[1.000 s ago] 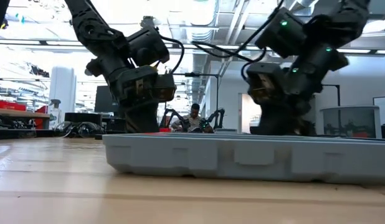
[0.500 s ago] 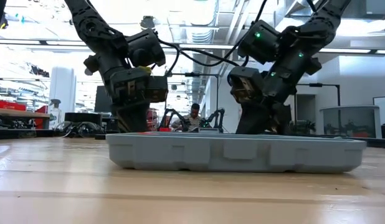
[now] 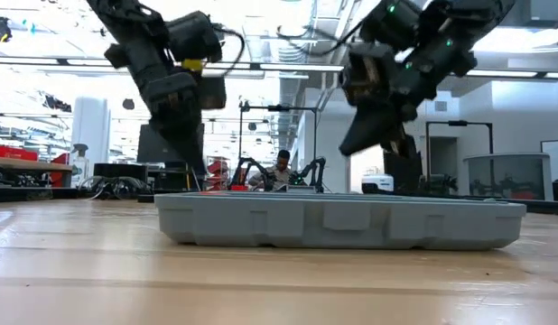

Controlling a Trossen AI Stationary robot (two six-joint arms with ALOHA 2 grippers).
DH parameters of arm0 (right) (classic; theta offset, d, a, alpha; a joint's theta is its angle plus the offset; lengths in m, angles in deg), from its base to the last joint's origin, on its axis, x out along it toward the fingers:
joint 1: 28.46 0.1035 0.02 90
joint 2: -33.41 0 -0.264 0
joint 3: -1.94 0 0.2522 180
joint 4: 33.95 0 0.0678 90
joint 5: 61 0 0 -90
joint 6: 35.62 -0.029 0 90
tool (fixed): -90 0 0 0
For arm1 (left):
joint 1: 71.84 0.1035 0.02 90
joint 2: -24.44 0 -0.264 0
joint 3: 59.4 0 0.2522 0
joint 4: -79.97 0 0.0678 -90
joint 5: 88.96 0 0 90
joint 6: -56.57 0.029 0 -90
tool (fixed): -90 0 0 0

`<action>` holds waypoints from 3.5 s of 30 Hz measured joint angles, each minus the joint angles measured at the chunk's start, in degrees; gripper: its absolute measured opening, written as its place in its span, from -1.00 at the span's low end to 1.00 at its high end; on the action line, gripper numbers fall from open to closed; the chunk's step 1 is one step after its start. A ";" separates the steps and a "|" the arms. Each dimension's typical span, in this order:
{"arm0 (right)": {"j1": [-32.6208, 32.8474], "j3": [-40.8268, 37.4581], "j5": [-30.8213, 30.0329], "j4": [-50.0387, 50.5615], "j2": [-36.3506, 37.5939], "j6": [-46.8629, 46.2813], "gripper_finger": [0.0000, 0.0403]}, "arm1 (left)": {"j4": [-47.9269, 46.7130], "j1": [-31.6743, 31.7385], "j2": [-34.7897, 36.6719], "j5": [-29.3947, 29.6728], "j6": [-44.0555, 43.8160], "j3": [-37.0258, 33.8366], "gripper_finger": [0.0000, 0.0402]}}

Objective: Prefit tool cases
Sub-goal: Put the orange measuring tape into the gray toolbox

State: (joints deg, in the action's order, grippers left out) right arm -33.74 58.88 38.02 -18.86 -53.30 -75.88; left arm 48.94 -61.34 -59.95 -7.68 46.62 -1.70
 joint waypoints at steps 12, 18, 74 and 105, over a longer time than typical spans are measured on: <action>-2.93 -0.02 -0.42 1.45 4.39 3.44 -0.64 | -1.92 10.99 -2.18 0.74 29.22 7.18 -0.60; -2.57 -0.02 -0.14 1.55 4.39 3.37 -0.22 | -3.84 16.05 -9.42 -1.83 37.57 13.01 -0.06; -4.26 -0.05 0.17 1.75 4.33 1.07 0.37 | -12.98 20.39 -20.97 13.77 52.18 31.34 0.37; -6.14 -0.07 0.15 1.31 4.33 -0.21 0.37 | -20.14 20.74 -21.27 -1.80 51.85 31.21 0.38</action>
State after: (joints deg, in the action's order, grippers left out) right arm -39.88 58.82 38.17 -17.55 -48.98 -76.10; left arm 28.80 -40.60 -81.22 -9.48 98.48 29.51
